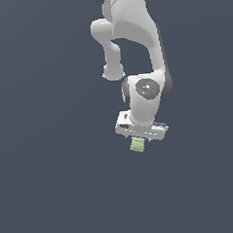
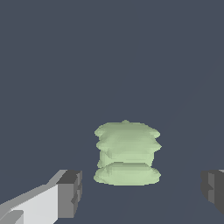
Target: Pick up the object and move it to a goal position.
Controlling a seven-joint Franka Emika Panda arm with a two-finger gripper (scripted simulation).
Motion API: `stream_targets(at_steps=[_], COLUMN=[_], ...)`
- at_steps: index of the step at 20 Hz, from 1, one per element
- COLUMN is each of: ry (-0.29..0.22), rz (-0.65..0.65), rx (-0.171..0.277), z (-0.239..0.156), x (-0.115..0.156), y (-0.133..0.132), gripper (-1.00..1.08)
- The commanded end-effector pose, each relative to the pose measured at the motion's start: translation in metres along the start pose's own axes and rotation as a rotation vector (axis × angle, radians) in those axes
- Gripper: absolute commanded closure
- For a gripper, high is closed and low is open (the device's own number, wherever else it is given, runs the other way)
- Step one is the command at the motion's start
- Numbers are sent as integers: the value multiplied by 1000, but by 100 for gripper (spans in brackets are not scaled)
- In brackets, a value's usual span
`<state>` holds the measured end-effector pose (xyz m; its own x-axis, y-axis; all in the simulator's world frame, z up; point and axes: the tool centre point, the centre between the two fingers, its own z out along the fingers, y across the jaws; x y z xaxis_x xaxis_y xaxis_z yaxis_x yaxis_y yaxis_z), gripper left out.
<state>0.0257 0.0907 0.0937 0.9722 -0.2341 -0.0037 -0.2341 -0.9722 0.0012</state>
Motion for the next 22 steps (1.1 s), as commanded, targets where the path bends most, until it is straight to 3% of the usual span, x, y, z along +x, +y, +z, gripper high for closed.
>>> stream_targets(at_steps=[1,8,22], ry=[3,3,4], rz=[14,14,18], rx=[1,1,1], z=[2,6,52], x=[1,1,2], y=[-3,-4,-5], gripper=[-92,-92,-92])
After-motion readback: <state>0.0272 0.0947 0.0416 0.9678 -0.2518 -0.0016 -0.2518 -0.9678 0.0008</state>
